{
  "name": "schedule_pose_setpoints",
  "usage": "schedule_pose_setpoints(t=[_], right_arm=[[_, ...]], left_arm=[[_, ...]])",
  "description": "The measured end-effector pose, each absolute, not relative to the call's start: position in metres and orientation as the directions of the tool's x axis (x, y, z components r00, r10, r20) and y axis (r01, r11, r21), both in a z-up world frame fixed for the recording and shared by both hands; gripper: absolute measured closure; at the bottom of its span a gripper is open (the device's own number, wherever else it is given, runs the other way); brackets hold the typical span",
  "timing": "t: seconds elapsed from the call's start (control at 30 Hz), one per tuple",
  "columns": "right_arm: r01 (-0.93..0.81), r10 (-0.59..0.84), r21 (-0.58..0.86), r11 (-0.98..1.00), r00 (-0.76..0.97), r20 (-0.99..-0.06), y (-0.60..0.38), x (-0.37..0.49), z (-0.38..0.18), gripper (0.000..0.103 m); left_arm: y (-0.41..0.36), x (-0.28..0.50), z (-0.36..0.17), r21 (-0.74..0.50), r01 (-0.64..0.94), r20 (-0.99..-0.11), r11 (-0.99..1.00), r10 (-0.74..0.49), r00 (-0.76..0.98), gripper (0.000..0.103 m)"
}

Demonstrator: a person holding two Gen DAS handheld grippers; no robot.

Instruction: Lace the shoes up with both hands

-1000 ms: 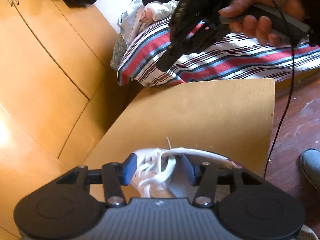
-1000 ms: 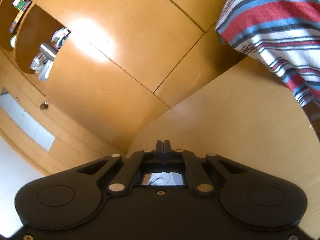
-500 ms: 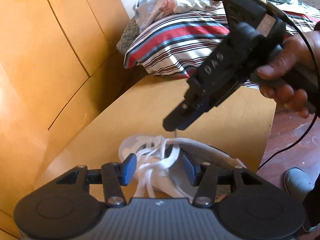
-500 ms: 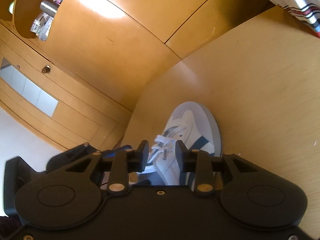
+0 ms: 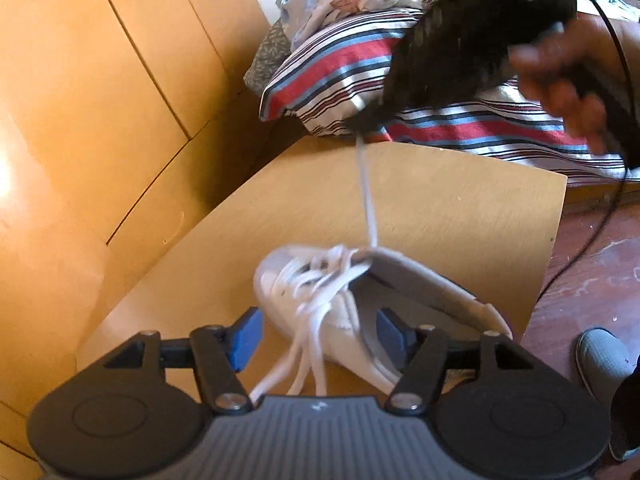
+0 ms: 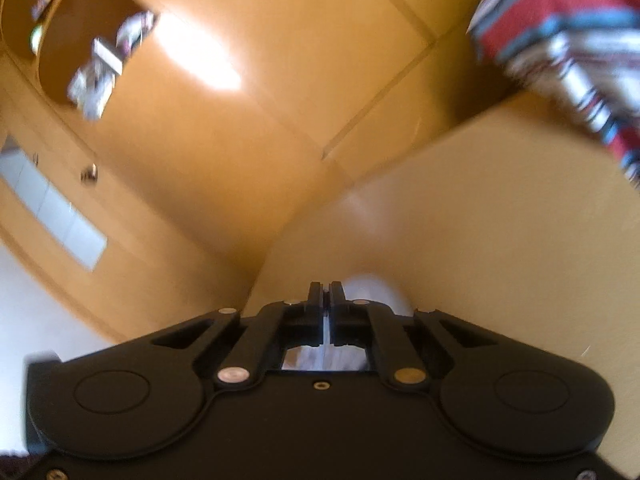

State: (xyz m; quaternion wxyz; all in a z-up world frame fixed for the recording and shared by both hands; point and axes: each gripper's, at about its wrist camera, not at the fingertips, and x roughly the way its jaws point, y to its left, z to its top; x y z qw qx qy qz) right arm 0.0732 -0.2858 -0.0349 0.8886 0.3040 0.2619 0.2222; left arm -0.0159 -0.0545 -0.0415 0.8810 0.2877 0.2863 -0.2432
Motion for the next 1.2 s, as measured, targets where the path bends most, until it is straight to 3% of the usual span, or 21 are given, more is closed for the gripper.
schedule_pose_setpoints(t=[0.27,0.5,0.63,0.83,0.9,0.93,0.97,1.0,1.03,1.07,1.2], right_arm=[[-0.097,0.270,0.626,0.774,0.944,-0.188,-0.390,0.050,0.010,0.100],[0.063,-0.001,0.508,0.859,0.993,-0.120,-0.425,0.026,0.044,0.100],[0.139,-0.099,0.422,0.896,0.988,-0.115,-0.434,0.019,0.052,0.100],[0.202,-0.180,0.411,0.889,0.979,-0.093,-0.443,0.011,0.058,0.100],[0.209,-0.170,0.389,0.897,0.977,-0.132,-0.440,0.016,0.057,0.100],[0.217,-0.179,0.368,0.904,0.975,-0.136,-0.438,0.016,0.059,0.097],[0.240,-0.201,0.319,0.917,0.968,-0.150,-0.436,0.017,0.063,0.080],[0.263,-0.222,0.287,0.921,0.960,-0.167,-0.436,0.018,0.065,0.063],[0.269,-0.229,0.274,0.923,0.959,-0.167,-0.434,0.016,0.066,0.031],[0.273,-0.235,0.263,0.925,0.958,-0.166,-0.432,0.013,0.067,0.024],[0.163,-0.129,0.173,0.971,0.973,-0.192,-0.402,0.009,0.069,0.023]], left_arm=[[-0.052,-0.014,-0.043,0.364,0.589,-0.653,0.722,-0.253,0.714,0.038],[-0.051,-0.012,-0.042,0.360,0.589,-0.659,0.724,-0.250,0.709,0.038],[-0.052,-0.012,-0.042,0.359,0.591,-0.663,0.723,-0.248,0.706,0.038],[-0.052,-0.010,-0.042,0.349,0.588,-0.670,0.730,-0.244,0.701,0.038],[-0.051,-0.009,-0.042,0.341,0.586,-0.673,0.735,-0.244,0.698,0.037],[-0.051,-0.009,-0.042,0.339,0.585,-0.674,0.737,-0.243,0.697,0.036],[-0.051,-0.008,-0.042,0.339,0.583,-0.674,0.738,-0.242,0.699,0.036],[-0.051,-0.008,-0.043,0.338,0.580,-0.673,0.741,-0.240,0.699,0.035],[-0.050,-0.008,-0.043,0.334,0.576,-0.673,0.746,-0.239,0.700,0.034],[-0.049,-0.007,-0.043,0.327,0.574,-0.674,0.751,-0.240,0.699,0.034],[-0.044,-0.002,-0.043,0.291,0.563,-0.681,0.774,-0.245,0.690,0.029]])
